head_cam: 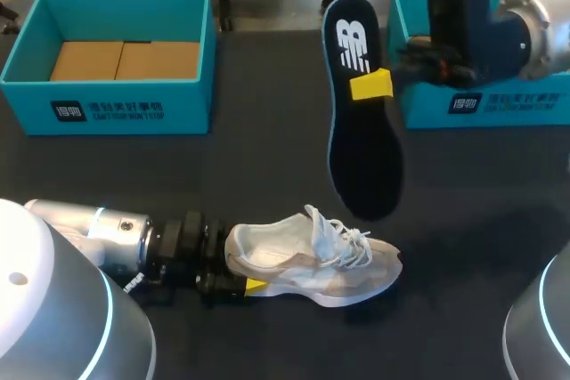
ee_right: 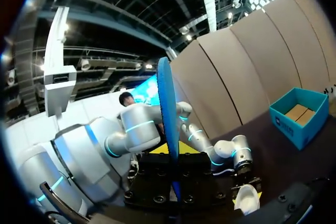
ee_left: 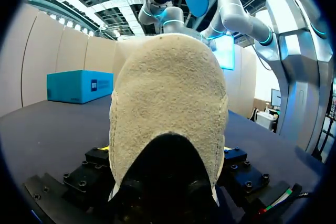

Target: Take the shoe out of the shoebox, open the shoe tongue, remove and reinsert the insole, then place the shoe into the shoebox

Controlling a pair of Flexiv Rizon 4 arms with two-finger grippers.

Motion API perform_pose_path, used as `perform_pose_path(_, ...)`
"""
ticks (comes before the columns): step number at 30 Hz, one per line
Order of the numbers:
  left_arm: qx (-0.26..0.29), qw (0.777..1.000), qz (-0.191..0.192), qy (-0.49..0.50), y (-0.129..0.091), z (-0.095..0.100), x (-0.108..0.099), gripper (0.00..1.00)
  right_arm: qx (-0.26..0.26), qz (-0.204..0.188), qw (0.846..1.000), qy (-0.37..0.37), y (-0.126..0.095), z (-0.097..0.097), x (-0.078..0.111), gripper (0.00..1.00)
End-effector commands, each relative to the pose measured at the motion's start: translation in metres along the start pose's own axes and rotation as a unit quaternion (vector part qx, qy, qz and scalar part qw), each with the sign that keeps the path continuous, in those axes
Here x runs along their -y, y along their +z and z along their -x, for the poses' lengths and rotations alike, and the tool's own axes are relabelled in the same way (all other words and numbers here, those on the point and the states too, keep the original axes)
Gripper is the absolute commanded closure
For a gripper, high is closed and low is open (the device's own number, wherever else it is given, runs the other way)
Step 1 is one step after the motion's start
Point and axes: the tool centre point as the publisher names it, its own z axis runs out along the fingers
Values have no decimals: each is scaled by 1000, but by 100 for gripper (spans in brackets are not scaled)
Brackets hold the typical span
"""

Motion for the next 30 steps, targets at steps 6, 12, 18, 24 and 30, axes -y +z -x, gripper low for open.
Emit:
perform_pose_path(6,1,1000,1,0,1,-1,0,100,89,27,995,-28,-7,-21,-9,100)
perform_pose_path(12,1,1000,1,0,1,-1,0,100,127,32,991,-21,-12,-42,-24,100)
perform_pose_path(18,1,1000,1,0,1,-1,0,100,160,25,987,-1,-7,-54,-30,100)
perform_pose_path(24,1,1000,1,0,1,-1,0,100,179,41,983,21,-8,-63,-30,100)
perform_pose_path(30,1,1000,1,0,1,-1,0,100,184,49,981,32,-5,-67,-28,100)
